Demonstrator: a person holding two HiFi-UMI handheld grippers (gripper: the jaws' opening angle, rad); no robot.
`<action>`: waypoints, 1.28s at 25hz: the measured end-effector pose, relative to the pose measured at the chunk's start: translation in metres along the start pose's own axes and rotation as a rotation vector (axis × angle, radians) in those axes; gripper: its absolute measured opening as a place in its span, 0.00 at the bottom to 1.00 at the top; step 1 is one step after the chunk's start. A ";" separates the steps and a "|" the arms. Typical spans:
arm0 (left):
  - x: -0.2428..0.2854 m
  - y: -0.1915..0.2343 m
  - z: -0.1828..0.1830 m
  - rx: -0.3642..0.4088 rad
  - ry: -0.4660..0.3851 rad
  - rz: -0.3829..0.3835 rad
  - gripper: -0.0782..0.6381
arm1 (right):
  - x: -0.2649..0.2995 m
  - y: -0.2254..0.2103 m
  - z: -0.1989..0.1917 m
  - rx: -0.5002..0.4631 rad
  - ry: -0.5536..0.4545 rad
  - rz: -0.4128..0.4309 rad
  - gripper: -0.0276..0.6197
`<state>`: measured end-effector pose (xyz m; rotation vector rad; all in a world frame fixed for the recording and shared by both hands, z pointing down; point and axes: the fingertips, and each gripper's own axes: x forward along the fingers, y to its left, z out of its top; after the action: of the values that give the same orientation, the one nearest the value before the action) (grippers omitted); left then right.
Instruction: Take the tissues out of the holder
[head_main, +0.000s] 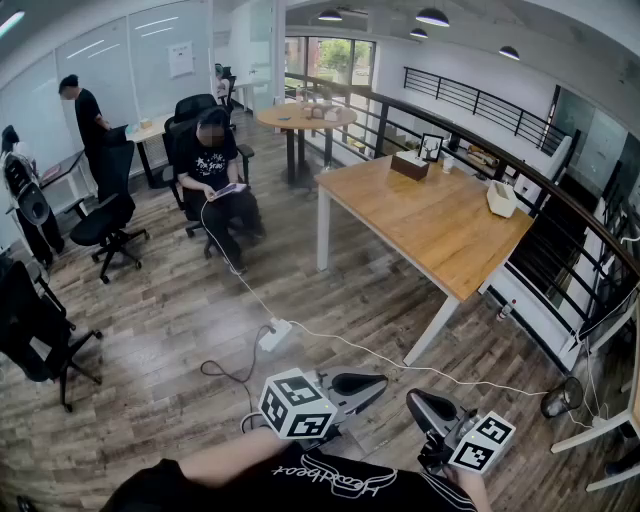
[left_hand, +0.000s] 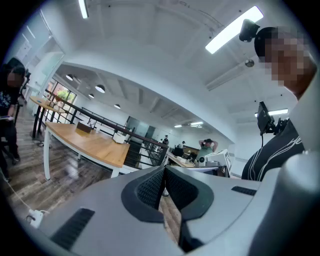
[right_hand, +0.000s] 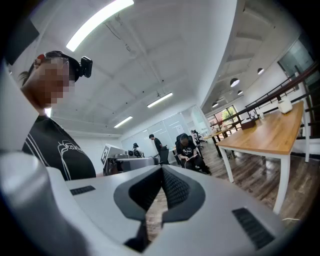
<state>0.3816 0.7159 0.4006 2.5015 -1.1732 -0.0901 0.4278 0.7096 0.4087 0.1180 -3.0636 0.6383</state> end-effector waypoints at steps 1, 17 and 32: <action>0.005 0.003 -0.001 -0.006 0.002 -0.001 0.13 | 0.000 -0.005 -0.001 0.006 0.000 -0.005 0.07; 0.034 0.053 0.011 -0.019 0.012 0.016 0.13 | 0.025 -0.063 0.006 0.071 -0.011 0.010 0.07; 0.065 0.258 0.064 -0.095 0.030 -0.007 0.13 | 0.171 -0.205 0.043 0.157 0.011 -0.044 0.07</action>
<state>0.2224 0.4974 0.4403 2.4158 -1.1218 -0.1068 0.2732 0.4931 0.4548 0.1822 -2.9870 0.8729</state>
